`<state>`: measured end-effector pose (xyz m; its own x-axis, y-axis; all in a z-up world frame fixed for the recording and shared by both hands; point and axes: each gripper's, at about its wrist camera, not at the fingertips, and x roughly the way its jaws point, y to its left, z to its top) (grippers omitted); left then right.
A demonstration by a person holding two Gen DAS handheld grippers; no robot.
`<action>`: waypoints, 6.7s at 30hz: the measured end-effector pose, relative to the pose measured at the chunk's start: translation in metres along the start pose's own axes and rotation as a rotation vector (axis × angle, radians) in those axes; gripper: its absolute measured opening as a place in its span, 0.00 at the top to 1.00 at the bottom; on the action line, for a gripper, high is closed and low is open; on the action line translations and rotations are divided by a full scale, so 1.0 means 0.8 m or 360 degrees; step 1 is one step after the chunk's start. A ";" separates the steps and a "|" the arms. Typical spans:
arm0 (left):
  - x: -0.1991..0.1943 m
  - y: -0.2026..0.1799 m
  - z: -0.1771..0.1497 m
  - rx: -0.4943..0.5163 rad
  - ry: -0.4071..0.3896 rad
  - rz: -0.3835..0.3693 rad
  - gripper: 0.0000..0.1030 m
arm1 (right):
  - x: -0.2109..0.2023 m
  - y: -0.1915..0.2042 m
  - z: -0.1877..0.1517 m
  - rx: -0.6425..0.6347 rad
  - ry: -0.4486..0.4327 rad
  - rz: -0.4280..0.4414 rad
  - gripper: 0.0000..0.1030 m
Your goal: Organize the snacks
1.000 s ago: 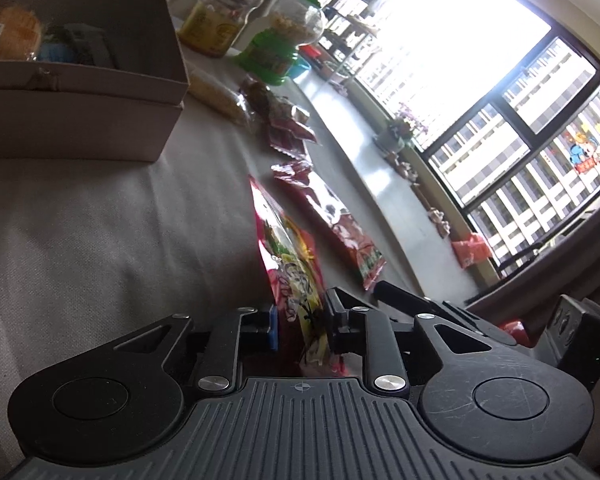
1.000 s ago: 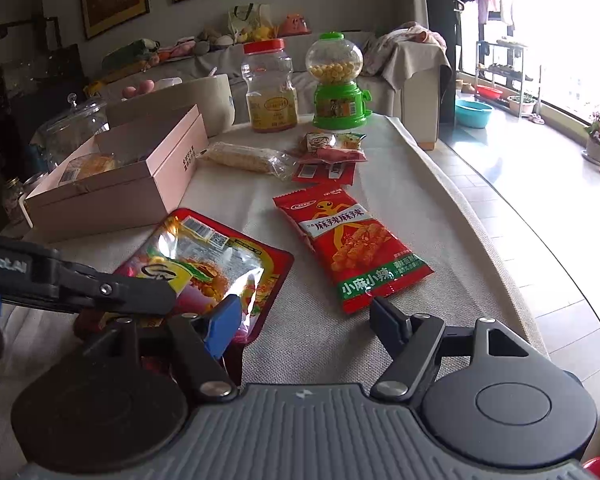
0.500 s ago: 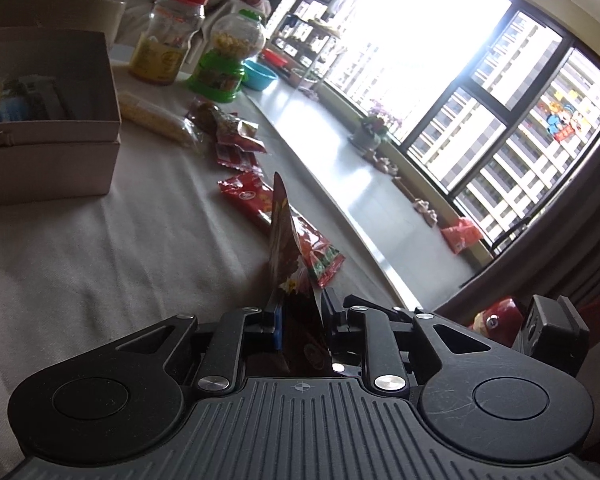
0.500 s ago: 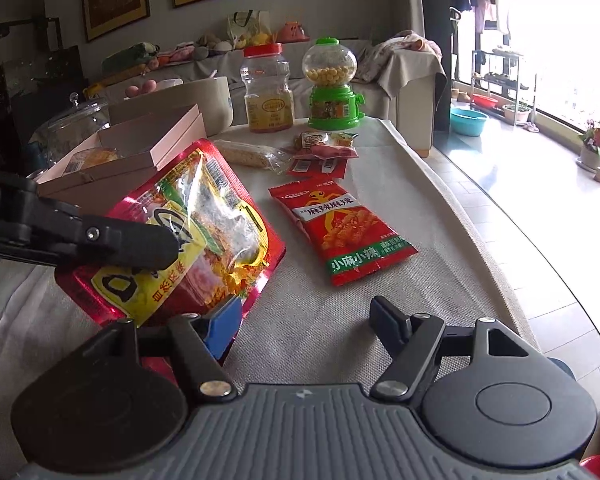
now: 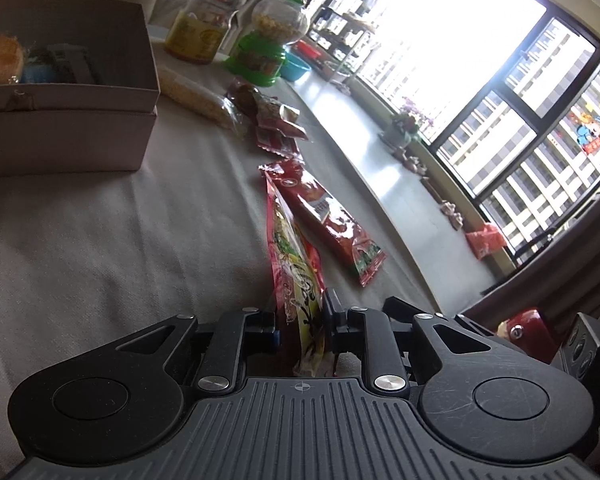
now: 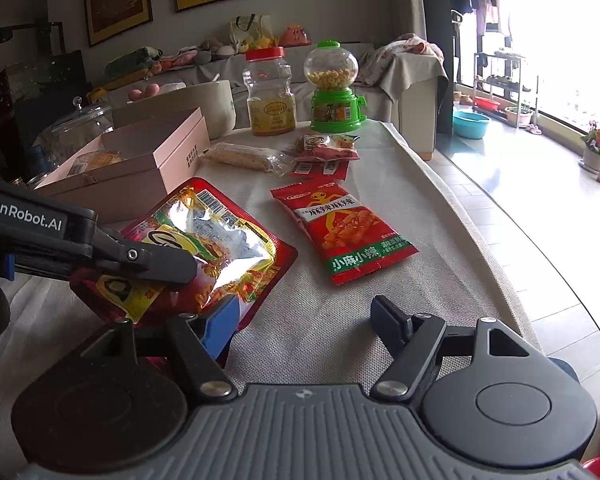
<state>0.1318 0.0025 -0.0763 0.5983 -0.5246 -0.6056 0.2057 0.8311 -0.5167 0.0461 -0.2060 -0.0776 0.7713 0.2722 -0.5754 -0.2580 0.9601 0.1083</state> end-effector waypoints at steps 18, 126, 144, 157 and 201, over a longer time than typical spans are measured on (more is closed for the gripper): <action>-0.039 0.008 -0.003 -0.0014 -0.0120 0.0113 0.79 | 0.001 -0.027 0.011 0.0150 0.0105 0.0275 0.02; -0.193 0.119 -0.034 -0.0453 -0.0442 0.0258 0.80 | 0.034 0.099 0.084 -0.0492 0.0662 0.0540 0.67; -0.230 0.112 0.143 -0.0268 -0.0894 0.0135 0.80 | 0.080 0.131 0.311 -0.0179 0.0157 0.0748 0.72; -0.132 0.189 0.185 -0.0402 -0.0691 0.0436 0.77 | 0.149 0.083 0.284 -0.0377 0.0009 0.0255 0.32; -0.006 0.084 0.047 -0.0267 0.0032 0.0260 0.77 | 0.175 -0.014 0.226 -0.0140 0.0342 0.0457 0.28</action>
<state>0.1715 0.0680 -0.0854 0.5971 -0.3905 -0.7007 -0.0255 0.8638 -0.5031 0.2624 -0.1669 -0.0129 0.5229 0.5008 -0.6897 -0.5023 0.8348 0.2253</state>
